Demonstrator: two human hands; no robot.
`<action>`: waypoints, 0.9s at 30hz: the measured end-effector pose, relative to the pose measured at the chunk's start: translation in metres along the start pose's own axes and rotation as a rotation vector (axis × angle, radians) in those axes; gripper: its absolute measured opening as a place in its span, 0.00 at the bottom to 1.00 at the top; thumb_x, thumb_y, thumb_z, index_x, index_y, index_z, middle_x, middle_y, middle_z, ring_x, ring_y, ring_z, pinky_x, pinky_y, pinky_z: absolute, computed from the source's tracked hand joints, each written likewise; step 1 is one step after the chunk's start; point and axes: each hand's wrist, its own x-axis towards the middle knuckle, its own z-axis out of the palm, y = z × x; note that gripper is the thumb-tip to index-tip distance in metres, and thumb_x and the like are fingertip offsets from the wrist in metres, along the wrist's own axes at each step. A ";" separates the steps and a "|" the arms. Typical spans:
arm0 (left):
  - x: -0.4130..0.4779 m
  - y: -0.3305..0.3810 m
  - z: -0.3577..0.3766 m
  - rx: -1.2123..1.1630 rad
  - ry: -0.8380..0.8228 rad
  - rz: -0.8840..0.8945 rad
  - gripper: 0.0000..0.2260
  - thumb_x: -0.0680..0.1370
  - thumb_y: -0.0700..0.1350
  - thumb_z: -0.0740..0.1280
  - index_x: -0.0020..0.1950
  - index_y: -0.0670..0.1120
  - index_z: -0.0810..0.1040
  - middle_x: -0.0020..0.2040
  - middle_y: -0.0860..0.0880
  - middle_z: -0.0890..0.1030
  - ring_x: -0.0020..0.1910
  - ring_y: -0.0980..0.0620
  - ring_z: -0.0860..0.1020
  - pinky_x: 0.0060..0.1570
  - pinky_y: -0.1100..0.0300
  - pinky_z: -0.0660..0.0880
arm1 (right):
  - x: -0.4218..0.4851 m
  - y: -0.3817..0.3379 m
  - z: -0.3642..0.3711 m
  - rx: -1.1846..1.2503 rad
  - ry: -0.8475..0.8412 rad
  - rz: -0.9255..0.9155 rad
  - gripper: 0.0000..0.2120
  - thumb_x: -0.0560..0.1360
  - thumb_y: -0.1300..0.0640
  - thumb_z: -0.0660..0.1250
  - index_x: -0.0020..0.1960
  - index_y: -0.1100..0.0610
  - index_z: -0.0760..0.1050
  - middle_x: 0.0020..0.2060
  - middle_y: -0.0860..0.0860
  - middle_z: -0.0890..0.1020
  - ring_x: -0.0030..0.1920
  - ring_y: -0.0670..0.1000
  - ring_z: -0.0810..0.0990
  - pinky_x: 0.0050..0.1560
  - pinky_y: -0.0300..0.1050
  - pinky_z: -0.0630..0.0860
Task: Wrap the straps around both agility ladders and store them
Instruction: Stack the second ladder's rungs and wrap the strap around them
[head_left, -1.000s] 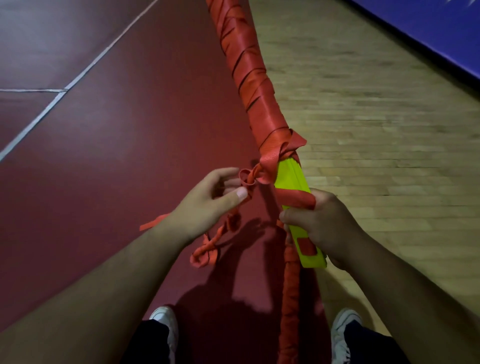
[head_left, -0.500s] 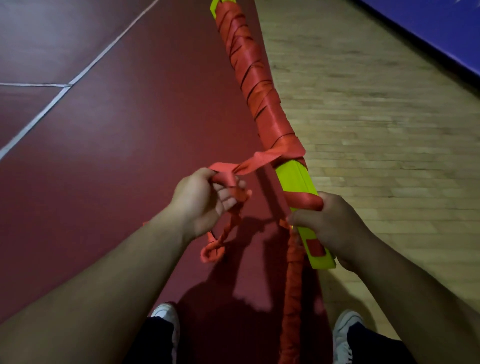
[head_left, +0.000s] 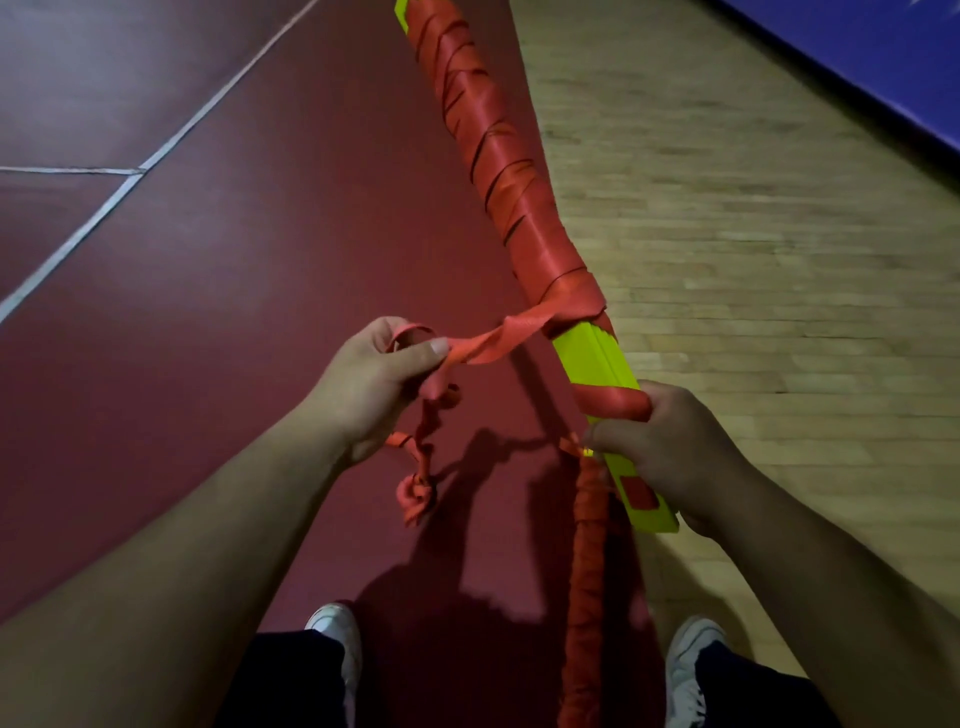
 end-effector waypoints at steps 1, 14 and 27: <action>0.000 -0.002 -0.004 0.078 0.014 0.022 0.12 0.70 0.37 0.74 0.44 0.43 0.71 0.35 0.40 0.76 0.34 0.45 0.75 0.42 0.48 0.75 | 0.000 0.000 -0.002 -0.009 0.012 -0.011 0.06 0.68 0.65 0.74 0.43 0.61 0.79 0.33 0.63 0.83 0.28 0.56 0.80 0.35 0.54 0.79; 0.011 -0.011 -0.009 -0.356 0.248 -0.271 0.11 0.84 0.51 0.58 0.56 0.48 0.78 0.51 0.47 0.85 0.53 0.48 0.82 0.43 0.58 0.79 | 0.002 0.002 -0.011 0.078 0.111 -0.001 0.06 0.65 0.60 0.73 0.39 0.59 0.77 0.28 0.57 0.81 0.30 0.60 0.80 0.36 0.66 0.79; 0.006 -0.029 -0.034 0.885 0.303 0.044 0.14 0.70 0.44 0.78 0.43 0.49 0.72 0.38 0.48 0.79 0.38 0.45 0.76 0.42 0.52 0.72 | 0.008 0.003 -0.016 0.153 0.155 0.024 0.05 0.69 0.67 0.72 0.40 0.60 0.76 0.27 0.57 0.80 0.27 0.58 0.80 0.37 0.57 0.79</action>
